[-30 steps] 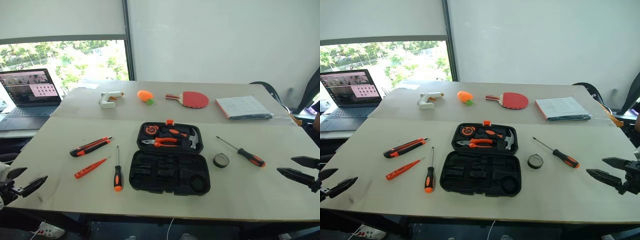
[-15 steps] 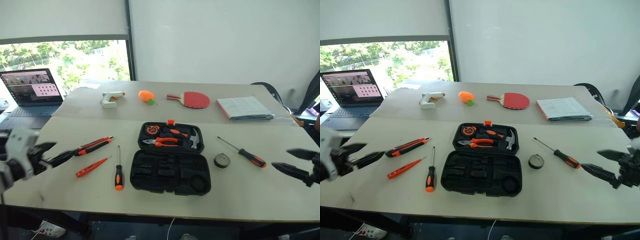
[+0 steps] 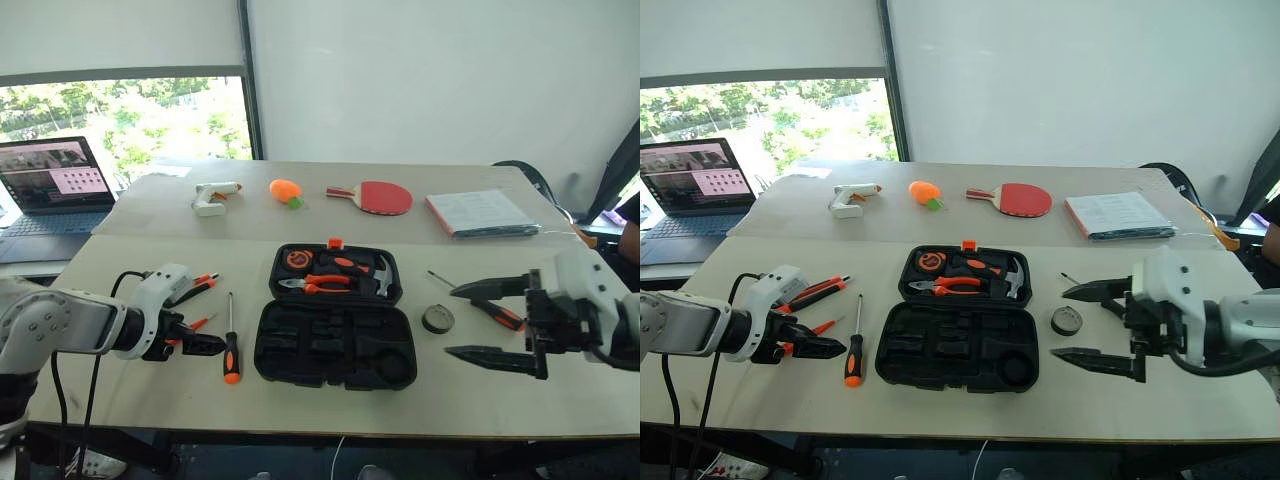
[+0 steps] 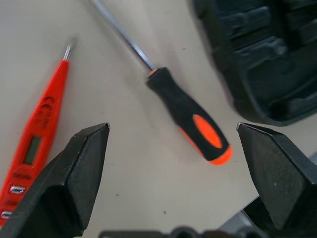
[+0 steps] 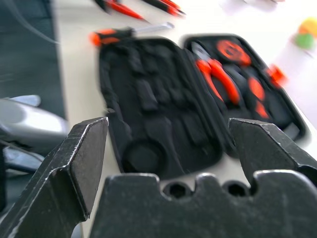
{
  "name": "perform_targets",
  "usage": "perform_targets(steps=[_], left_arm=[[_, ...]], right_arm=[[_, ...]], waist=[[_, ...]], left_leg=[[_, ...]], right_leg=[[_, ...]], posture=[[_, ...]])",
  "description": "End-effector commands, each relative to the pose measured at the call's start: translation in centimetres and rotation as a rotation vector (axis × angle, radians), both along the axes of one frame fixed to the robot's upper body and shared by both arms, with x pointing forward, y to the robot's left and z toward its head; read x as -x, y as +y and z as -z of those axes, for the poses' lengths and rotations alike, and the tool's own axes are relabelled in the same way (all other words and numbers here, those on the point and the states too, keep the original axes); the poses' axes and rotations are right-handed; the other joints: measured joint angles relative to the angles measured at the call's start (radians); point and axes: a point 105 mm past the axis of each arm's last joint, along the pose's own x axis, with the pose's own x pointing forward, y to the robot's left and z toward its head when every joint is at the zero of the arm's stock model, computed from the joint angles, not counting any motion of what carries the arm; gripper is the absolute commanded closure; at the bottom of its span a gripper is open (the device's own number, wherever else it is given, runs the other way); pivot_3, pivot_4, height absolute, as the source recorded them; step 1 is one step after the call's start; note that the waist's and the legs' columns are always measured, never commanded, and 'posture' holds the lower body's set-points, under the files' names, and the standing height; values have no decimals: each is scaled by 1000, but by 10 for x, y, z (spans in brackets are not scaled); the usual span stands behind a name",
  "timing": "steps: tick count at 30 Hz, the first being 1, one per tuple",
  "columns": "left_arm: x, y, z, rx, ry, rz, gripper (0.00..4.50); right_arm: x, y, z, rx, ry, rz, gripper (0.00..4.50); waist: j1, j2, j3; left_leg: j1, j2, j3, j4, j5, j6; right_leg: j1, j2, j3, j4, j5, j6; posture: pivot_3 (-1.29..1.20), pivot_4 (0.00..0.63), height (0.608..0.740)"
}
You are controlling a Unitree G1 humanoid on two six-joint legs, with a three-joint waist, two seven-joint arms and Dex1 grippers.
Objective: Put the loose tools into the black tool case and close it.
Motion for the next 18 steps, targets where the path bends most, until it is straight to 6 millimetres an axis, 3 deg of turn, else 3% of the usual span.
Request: perform_targets(steps=[1,7,18], left_arm=[[2,-6,9,11,54,0,81],[-5,-16,24,30,100,-48,81],[-18,-36,22,83,126,-63,81]], right_arm=[[7,21,-5,-16,-42,-93,0],[13,38,-2,-52,-45,-135,0],[18,41,0,-93,-34,-95,0]], waist=[[1,0,0],[22,-1,0],[40,0,0]], left_leg=[[0,1,0,0,0,0],[-2,0,-2,0,0,0],[0,-2,-4,1,3,-4]], right_leg=[[0,0,0,0,0,0],[-2,-1,-1,0,0,0],[1,-3,-2,1,1,0]], posture=[[0,150,740],[0,150,740],[0,150,740]])
